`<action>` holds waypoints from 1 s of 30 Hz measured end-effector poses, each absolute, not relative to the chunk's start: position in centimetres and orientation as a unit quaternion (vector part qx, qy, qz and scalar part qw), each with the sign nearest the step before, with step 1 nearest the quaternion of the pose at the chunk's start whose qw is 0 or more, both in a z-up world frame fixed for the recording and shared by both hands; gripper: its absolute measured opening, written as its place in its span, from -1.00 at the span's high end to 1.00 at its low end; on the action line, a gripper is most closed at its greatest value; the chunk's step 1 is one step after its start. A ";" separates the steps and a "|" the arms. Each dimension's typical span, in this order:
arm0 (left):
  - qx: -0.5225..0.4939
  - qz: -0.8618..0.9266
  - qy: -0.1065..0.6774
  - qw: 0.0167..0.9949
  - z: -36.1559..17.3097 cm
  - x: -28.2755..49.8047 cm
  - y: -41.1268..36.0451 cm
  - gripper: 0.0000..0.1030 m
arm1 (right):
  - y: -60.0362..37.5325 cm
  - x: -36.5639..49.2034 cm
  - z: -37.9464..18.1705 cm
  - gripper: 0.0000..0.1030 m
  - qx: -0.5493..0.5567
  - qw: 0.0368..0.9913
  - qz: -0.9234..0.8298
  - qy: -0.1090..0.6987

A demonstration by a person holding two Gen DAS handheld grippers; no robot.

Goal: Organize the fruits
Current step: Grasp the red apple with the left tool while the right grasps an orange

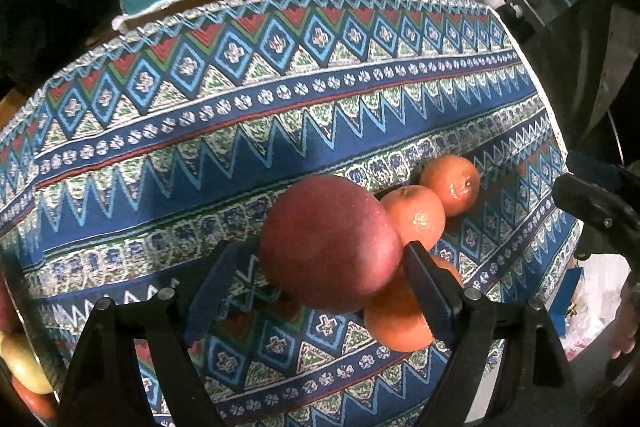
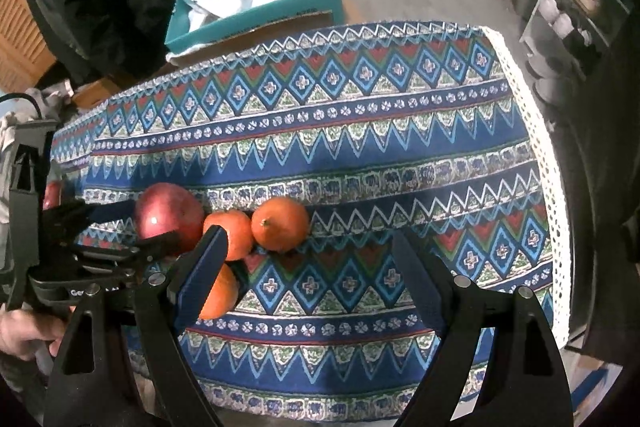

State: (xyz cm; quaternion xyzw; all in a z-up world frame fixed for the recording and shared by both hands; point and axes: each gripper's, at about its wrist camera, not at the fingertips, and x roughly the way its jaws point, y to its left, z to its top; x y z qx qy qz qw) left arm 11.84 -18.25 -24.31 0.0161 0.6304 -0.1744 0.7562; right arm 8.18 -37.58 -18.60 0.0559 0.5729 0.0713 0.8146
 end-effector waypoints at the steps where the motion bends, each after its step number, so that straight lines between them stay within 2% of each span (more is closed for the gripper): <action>1: 0.018 -0.175 0.633 0.754 -24.6 11.9 -18.3 -0.67 | -37.6 8.2 -18.7 -0.63 0.055 0.814 0.071 0.574; 6: -0.002 -0.191 0.638 0.746 -25.6 12.4 -18.2 -0.68 | -37.5 8.4 -19.4 -0.63 0.054 0.810 0.070 0.580; 9: -0.017 -0.213 0.635 0.742 -25.8 12.3 -18.1 -0.53 | -37.2 8.7 -20.1 -0.63 0.063 0.805 0.074 0.585; 17: 0.021 -0.187 0.613 0.767 -24.9 12.0 -18.0 -0.53 | -36.4 10.2 -23.0 -0.63 0.119 0.781 0.090 0.607; 28: 0.004 -0.151 0.610 0.777 -24.5 12.7 -14.3 -0.53 | -35.1 11.5 -26.1 -0.62 0.151 0.766 0.071 0.621; 30: -0.002 -0.147 0.614 0.776 -24.6 12.8 -13.7 -0.53 | -35.5 11.6 -26.3 -0.53 0.170 0.763 0.073 0.619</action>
